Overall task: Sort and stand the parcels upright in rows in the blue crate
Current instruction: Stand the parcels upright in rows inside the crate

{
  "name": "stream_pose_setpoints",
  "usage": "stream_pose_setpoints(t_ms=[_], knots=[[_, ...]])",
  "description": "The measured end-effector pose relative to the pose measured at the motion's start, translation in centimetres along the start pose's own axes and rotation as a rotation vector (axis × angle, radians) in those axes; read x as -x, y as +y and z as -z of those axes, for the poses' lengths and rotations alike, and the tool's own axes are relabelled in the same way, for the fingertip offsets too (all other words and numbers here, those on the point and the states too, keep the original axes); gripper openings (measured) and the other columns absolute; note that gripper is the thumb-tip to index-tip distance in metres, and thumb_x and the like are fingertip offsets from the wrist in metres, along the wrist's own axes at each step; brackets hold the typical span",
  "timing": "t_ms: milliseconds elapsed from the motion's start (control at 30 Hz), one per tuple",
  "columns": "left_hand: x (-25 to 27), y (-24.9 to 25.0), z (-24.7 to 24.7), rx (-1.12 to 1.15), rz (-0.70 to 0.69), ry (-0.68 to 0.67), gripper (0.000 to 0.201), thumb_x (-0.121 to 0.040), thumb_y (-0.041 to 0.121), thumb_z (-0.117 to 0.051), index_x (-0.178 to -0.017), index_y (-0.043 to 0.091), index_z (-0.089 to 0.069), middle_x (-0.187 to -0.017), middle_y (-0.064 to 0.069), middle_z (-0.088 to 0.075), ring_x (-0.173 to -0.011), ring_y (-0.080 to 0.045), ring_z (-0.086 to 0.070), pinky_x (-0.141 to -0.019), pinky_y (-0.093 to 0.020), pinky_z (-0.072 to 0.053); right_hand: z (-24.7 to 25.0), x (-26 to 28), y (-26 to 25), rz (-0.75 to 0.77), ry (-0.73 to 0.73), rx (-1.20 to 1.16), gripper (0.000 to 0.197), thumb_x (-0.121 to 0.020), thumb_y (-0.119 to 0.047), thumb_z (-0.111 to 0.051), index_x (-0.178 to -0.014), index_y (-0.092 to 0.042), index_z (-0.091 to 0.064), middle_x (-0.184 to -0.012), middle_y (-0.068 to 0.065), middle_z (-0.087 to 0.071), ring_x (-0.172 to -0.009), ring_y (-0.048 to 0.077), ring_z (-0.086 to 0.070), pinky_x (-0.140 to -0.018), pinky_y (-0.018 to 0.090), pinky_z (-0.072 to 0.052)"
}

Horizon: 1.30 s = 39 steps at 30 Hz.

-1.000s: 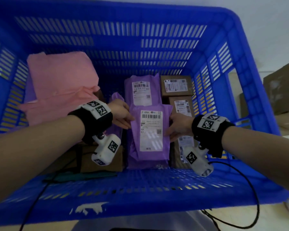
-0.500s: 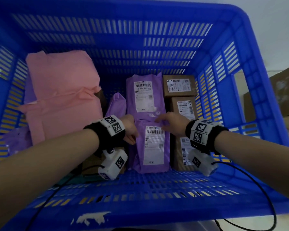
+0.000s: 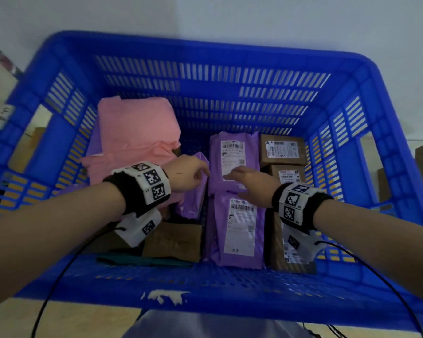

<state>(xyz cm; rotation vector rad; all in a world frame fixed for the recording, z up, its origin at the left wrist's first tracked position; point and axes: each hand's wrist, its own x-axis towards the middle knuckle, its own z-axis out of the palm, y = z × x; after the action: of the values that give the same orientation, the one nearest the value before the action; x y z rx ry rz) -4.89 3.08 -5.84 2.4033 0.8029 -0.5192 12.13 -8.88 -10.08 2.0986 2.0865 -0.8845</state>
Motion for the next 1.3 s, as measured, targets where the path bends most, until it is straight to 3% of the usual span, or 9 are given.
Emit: stream_pose_setpoints(t_ms=[133,333,567,667,733,900,1133,1233,1300], knots=[[1.2,-1.4,1.9,-0.353,-0.104,0.065,0.041,-0.09,0.013,-0.049,-0.129,0.02,-0.055,-0.129,-0.007,-0.056,-0.121,-0.027,-0.05,-0.101,-0.037,-0.041,1.0,-2.0,-3.0,0.219,0.011,0.233,0.062,-0.091,-0.015,-0.054,-0.147,-0.024,-0.028,-0.154,0.003,-0.026,-0.138,0.022,-0.033,-0.104,0.036,-0.038],[2.7,-3.3,2.9,-0.655,-0.065,-0.097,0.052,-0.092,0.026,-0.05,-0.143,0.03,-0.037,-0.16,-0.001,-0.011,-0.149,-0.021,-0.003,-0.119,-0.048,-0.007,0.0,-5.6,-6.0,0.398,-0.03,0.487,0.062,-0.088,-0.006,-0.048,-0.146,-0.015,-0.028,-0.154,0.006,-0.027,-0.141,0.022,-0.029,-0.104,0.038,-0.034],[3.0,-4.4,3.0,-0.607,-0.081,-0.117,0.046,-0.094,0.026,-0.044,-0.14,0.028,-0.043,-0.155,0.0,-0.026,-0.147,-0.019,-0.009,-0.117,-0.046,-0.017,-0.7,-7.3,-7.8,0.44,-0.064,0.662,0.048,-0.092,-0.009,-0.025,-0.136,-0.006,-0.042,-0.141,0.016,-0.041,-0.128,0.032,-0.042,-0.1,0.042,-0.033],[3.0,-4.8,3.2,-0.622,-0.103,-0.126,0.043,-0.094,0.027,-0.044,-0.137,0.028,-0.046,-0.154,0.001,-0.028,-0.146,-0.018,-0.012,-0.114,-0.042,-0.021,-0.7,-7.7,-8.0,0.433,-0.088,0.641,0.045,-0.078,-0.012,-0.032,-0.1,-0.01,-0.071,-0.105,0.014,-0.066,-0.091,0.03,-0.067,-0.074,0.035,-0.053],[3.0,-5.2,3.3,-0.621,-0.114,-0.132,0.043,-0.094,0.028,-0.045,-0.137,0.028,-0.046,-0.152,0.002,-0.03,-0.146,-0.017,-0.013,-0.113,-0.041,-0.023,-1.6,-8.4,-7.1,0.48,-0.057,0.658,0.046,-0.069,-0.014,-0.03,-0.078,-0.016,-0.074,-0.081,0.005,-0.071,-0.072,0.023,-0.071,-0.059,0.028,-0.056],[2.8,-6.0,3.1,-0.611,-0.136,-0.117,0.041,-0.093,0.031,-0.047,-0.135,0.028,-0.047,-0.151,0.005,-0.032,-0.145,-0.017,-0.015,-0.111,-0.041,-0.024,-1.3,-8.6,-6.7,0.553,0.002,0.711,0.043,-0.07,-0.012,-0.031,-0.071,-0.023,-0.072,-0.068,-0.006,-0.068,-0.062,0.014,-0.067,-0.07,0.026,-0.055],[2.9,-6.2,3.0,-0.503,-0.153,-0.081,0.047,-0.089,0.026,-0.055,-0.135,0.025,-0.047,-0.151,0.009,-0.033,-0.144,-0.012,-0.019,-0.112,-0.037,-0.025,1.6,-6.7,-5.0,0.545,0.117,0.697,0.045,-0.072,-0.013,-0.033,-0.087,-0.025,-0.074,-0.088,-0.005,-0.072,-0.076,0.013,-0.071,-0.075,0.033,-0.056],[2.9,-6.5,3.3,-0.345,-0.109,-0.048,0.057,-0.084,0.02,-0.063,-0.139,0.018,-0.046,-0.148,0.002,-0.04,-0.138,-0.017,-0.035,-0.112,-0.03,-0.029,4.0,-5.1,-4.0,0.431,0.184,0.515,0.048,-0.081,-0.003,-0.043,-0.125,-0.017,-0.058,-0.132,0.004,-0.057,-0.119,0.018,-0.057,-0.103,0.044,-0.041],[3.1,-6.2,4.0,-0.223,-0.053,0.0,0.062,-0.083,0.016,-0.065,-0.141,0.013,-0.043,-0.148,-0.004,-0.041,-0.136,-0.02,-0.04,-0.112,-0.027,-0.029,5.4,-3.9,-3.0,0.307,0.154,0.364,0.059,-0.08,0.0,-0.055,-0.136,-0.013,-0.046,-0.145,0.007,-0.044,-0.132,0.024,-0.044,-0.109,0.043,-0.029]])
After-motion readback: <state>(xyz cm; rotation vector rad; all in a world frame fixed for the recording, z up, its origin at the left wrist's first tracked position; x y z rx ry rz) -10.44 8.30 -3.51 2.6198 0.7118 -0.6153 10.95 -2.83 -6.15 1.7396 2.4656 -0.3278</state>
